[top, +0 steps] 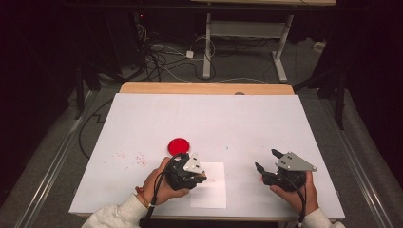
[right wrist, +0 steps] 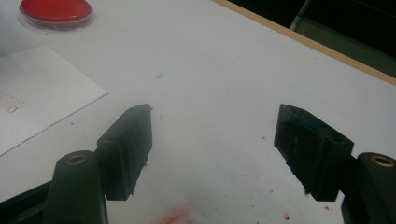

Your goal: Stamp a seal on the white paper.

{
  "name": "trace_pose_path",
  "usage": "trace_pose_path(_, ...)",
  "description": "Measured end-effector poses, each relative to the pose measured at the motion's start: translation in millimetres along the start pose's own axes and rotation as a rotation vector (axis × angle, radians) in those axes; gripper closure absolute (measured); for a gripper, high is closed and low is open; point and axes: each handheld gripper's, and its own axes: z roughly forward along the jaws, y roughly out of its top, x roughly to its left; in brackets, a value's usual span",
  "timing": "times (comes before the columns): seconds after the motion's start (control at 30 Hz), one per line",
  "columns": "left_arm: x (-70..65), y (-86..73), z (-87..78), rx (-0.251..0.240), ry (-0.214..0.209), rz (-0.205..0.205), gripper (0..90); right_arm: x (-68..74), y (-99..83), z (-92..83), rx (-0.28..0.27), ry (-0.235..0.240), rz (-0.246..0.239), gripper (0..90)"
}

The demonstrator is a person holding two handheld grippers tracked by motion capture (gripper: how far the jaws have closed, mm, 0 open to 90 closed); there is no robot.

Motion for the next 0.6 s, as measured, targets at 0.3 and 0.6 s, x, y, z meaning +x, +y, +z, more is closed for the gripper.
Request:
trace_pose_path(0.3, 0.4, 1.1, 16.0, 0.042, -0.027, 0.006, 73.9, 0.2, -0.2, 0.2, 0.003, -0.002, 0.0, 28.0)
trace_pose_path(0.6, 3.1, 3.5, 24.6, 0.053, -0.035, -0.006, 74.0, 0.6, -0.6, 1.7, 0.011, 0.004, -0.007, 28.0)
